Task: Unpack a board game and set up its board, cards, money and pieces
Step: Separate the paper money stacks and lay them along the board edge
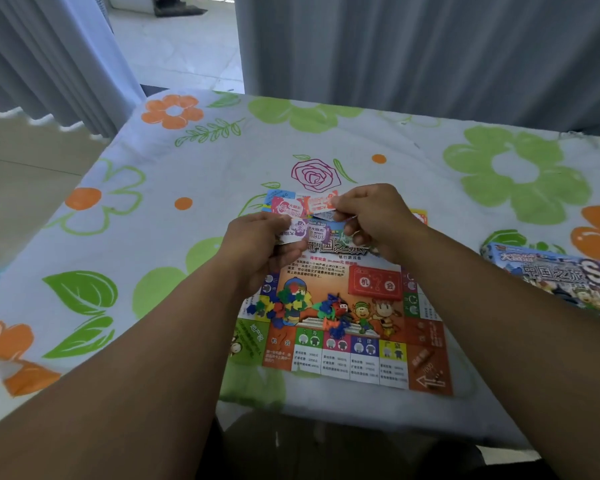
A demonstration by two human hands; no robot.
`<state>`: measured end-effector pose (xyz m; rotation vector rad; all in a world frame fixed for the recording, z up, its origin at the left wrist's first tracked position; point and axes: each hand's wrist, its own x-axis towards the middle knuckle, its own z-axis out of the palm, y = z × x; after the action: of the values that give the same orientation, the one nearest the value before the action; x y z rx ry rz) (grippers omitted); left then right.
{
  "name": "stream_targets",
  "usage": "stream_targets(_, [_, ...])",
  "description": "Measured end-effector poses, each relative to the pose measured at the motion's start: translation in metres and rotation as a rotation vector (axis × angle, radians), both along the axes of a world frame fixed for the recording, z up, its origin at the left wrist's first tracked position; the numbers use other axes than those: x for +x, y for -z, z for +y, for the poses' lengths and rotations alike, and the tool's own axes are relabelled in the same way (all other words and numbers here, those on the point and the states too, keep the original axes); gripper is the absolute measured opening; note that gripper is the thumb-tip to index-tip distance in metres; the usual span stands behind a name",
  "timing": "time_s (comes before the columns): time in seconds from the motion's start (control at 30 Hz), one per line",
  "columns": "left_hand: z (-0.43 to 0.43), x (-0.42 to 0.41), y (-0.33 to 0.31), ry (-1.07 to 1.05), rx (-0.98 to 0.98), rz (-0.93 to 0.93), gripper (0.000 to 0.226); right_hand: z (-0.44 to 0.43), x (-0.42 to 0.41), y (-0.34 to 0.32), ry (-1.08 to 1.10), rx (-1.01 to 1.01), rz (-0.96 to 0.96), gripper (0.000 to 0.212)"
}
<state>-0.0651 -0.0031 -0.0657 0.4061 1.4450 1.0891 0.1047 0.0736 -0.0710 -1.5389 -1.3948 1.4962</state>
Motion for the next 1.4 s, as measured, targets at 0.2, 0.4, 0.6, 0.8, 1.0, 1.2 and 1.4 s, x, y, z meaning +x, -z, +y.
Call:
stream_targets(0.2, [-0.002,-0.009,-0.001,-0.031,-0.044,0.06,0.016,0.002,0.011,0.001,0.092,-0.032,-0.043,0.019])
stream_targets(0.4, [-0.011,-0.012,-0.003,-0.005,-0.069,0.049,0.015,-0.005,0.009,0.001,0.08,-0.035,-0.062,0.018])
stream_targets(0.6, [-0.009,0.001,-0.004,0.037,-0.025,0.009,0.011,-0.008,0.026,0.003,0.208,-0.078,-0.046,0.014])
stream_targets(0.8, [-0.001,0.026,0.0,0.069,-0.018,-0.053,0.006,0.002,0.063,0.005,0.371,-0.094,-0.104,0.016])
stream_targets(1.0, [0.009,0.047,0.004,0.079,-0.031,-0.101,0.017,0.007,0.084,0.01,0.413,-0.117,-0.09,0.016])
stream_targets(1.2, [0.013,0.053,0.005,0.064,-0.037,-0.117,0.02,0.01,0.091,0.019,0.426,-0.123,-0.197,0.019])
stream_targets(1.4, [0.012,0.053,0.005,0.086,-0.031,-0.09,0.017,0.015,0.086,0.022,0.436,-0.007,-0.31,0.022])
